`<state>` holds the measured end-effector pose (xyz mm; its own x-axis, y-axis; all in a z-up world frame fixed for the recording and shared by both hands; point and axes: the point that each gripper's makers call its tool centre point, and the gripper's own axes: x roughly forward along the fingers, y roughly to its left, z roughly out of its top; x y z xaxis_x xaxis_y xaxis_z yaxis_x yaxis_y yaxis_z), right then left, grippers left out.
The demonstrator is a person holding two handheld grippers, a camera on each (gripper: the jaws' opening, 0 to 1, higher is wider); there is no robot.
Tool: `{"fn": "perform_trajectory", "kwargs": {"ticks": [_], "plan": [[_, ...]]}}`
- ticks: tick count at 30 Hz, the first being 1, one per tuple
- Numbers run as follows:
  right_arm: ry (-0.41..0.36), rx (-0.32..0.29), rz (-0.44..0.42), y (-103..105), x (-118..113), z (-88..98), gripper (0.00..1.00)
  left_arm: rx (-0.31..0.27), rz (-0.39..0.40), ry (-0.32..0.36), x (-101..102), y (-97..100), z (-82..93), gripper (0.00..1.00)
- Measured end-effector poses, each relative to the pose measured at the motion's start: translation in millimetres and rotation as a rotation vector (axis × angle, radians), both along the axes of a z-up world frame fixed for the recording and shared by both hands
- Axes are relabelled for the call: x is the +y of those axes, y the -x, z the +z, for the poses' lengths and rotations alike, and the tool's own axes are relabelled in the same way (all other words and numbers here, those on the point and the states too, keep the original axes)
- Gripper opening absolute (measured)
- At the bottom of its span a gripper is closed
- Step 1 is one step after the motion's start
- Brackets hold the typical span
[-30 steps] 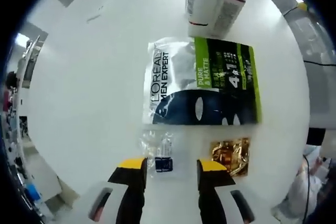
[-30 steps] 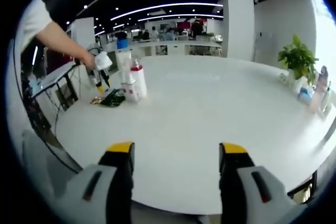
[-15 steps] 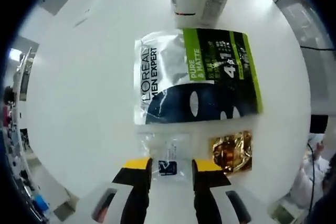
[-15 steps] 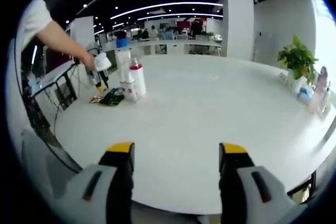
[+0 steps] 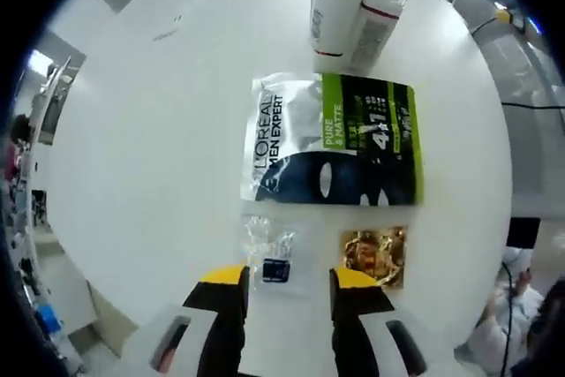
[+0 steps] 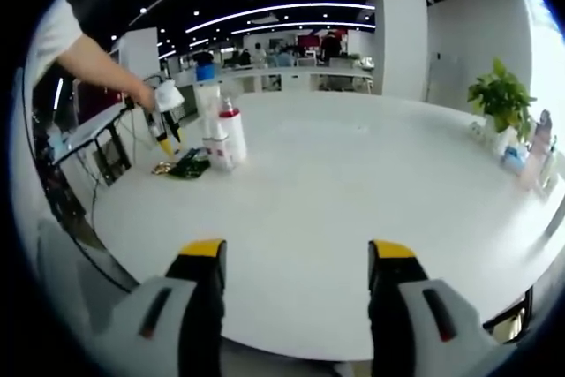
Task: Arrange the skincare products in the storage area until every visible bottle or jar stands upright without overlapping.
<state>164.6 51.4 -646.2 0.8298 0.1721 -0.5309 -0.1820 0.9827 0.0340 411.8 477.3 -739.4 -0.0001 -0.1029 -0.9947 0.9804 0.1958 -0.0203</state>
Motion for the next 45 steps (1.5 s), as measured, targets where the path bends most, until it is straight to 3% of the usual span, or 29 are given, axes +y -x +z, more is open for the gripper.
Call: {"fn": "perform_trajectory", "kwargs": {"ticks": [6, 9, 14, 17, 21, 33, 41, 45], "plan": [[-0.008, -0.007, 0.001, -0.4, 0.4, 2.2, 0.67, 0.061, -0.015, 0.026, 0.2, 31.7, 1.4, 0.36], [-0.009, -0.016, 0.002, -0.8, 0.3, 3.7, 0.67, 0.044, -0.022, 0.062, -6.6, 40.9, 1.4, 0.37], [-0.012, -0.021, 0.002, -1.4, 0.6, 4.3, 0.67, 0.017, -0.094, 0.058, -10.7, 51.2, -10.7, 0.43], [-0.013, -0.024, 0.000, -1.5, 0.1, 4.7, 0.67, -0.007, -0.150, 0.016, -7.2, 51.6, -18.7, 0.42], [-0.011, -0.022, 0.001, -1.2, -0.6, 3.7, 0.67, -0.030, -0.158, 0.011, -7.5, 50.2, -27.3, 0.41], [-0.004, -0.024, -0.005, -1.1, -1.1, 4.2, 0.67, -0.016, -0.210, -0.003, -14.1, 48.1, -25.4, 0.38], [-0.003, -0.027, -0.005, -0.9, -1.2, 4.5, 0.67, -0.014, -0.162, 0.005, -15.0, 46.5, -25.8, 0.38], [-0.005, -0.031, -0.005, -1.2, -1.3, 5.4, 0.67, -0.034, -0.140, 0.007, -15.6, 43.8, -23.3, 0.43]]}}
